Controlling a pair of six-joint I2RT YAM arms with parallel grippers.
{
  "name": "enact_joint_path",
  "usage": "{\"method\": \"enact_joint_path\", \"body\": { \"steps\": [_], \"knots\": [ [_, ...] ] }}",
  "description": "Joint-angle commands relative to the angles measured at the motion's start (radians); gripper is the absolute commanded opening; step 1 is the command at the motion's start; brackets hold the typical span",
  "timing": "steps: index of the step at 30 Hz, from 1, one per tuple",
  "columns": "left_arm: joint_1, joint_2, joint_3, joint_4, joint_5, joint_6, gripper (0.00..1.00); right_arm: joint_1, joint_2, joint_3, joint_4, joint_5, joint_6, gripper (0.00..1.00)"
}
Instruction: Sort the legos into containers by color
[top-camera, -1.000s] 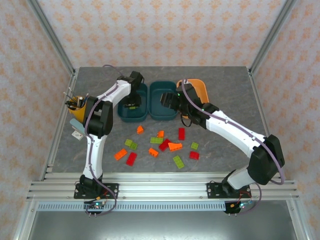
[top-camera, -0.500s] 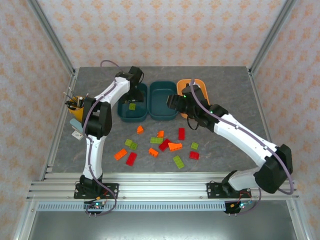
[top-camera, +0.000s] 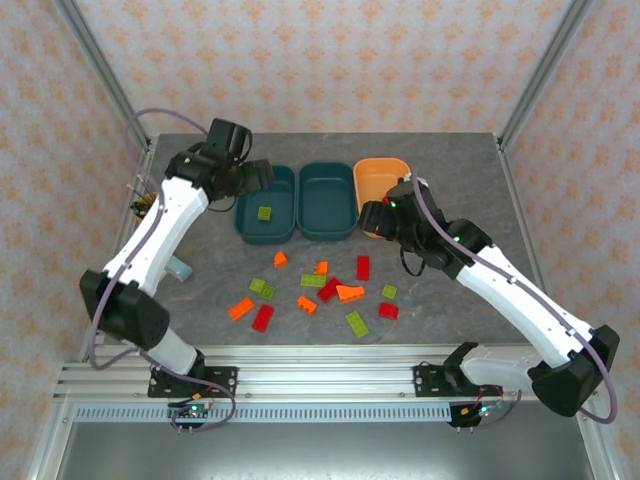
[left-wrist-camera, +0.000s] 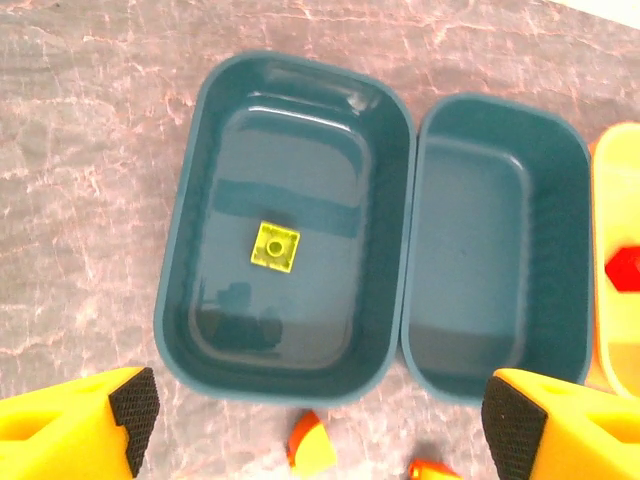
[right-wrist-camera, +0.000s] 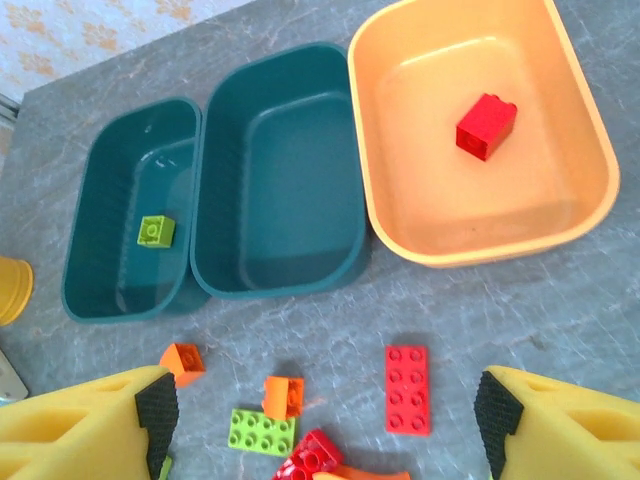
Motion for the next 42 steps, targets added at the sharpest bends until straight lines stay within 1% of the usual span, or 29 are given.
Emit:
{"method": "enact_joint_path", "body": {
  "steps": [1,4,6,7,9,11,12,14,17,20,23,25,29,32,39,42],
  "knots": [
    [-0.042,-0.101,-0.121,-0.009,0.025,-0.019,0.88,-0.006,-0.023,0.011,-0.113,0.006,0.006,0.79],
    [-0.090,-0.222,-0.250,-0.002,0.030,-0.036,0.89,0.016,-0.010,0.008,-0.161,-0.003,0.056,0.77],
    [-0.132,-0.312,-0.345,0.012,0.032,-0.056,0.89,0.056,0.000,-0.008,-0.173,0.024,0.134,0.75],
    [-0.154,-0.351,-0.380,0.023,0.032,-0.057,0.89,0.071,0.007,-0.016,-0.178,0.036,0.185,0.74],
    [-0.208,-0.440,-0.479,0.049,0.035,-0.103,0.89,0.099,0.038,-0.036,-0.183,0.049,0.332,0.73],
    [-0.262,-0.519,-0.559,0.078,0.042,-0.123,0.89,0.110,0.092,-0.064,-0.188,0.039,0.516,0.72],
    [-0.291,-0.560,-0.599,0.092,0.044,-0.128,0.89,0.110,0.114,-0.088,-0.173,0.010,0.600,0.71],
    [-0.335,-0.629,-0.667,0.108,0.046,-0.141,0.89,0.110,0.158,-0.128,-0.131,-0.038,0.715,0.71],
    [-0.372,-0.718,-0.740,0.112,0.060,-0.157,0.92,0.110,0.195,-0.191,-0.048,-0.079,0.860,0.70],
    [-0.392,-0.792,-0.774,0.106,0.062,-0.171,0.94,0.111,0.225,-0.254,0.043,-0.114,0.999,0.67],
    [-0.393,-0.832,-0.782,0.096,0.065,-0.174,0.94,0.112,0.262,-0.311,0.119,-0.143,1.103,0.65],
    [-0.393,-0.841,-0.776,0.091,0.067,-0.171,0.93,0.111,0.282,-0.333,0.170,-0.147,1.138,0.63],
    [-0.395,-0.838,-0.764,0.089,0.082,-0.158,0.93,0.111,0.317,-0.331,0.191,-0.147,1.176,0.61],
    [-0.395,-0.835,-0.766,0.095,0.095,-0.149,0.93,0.116,0.346,-0.344,0.222,-0.176,1.210,0.58],
    [-0.395,-0.830,-0.769,0.106,0.116,-0.144,0.93,0.142,0.384,-0.356,0.218,-0.197,1.284,0.55],
    [-0.395,-0.830,-0.765,0.104,0.113,-0.142,0.93,0.144,0.389,-0.377,0.248,-0.196,1.314,0.54]
  ]
}}
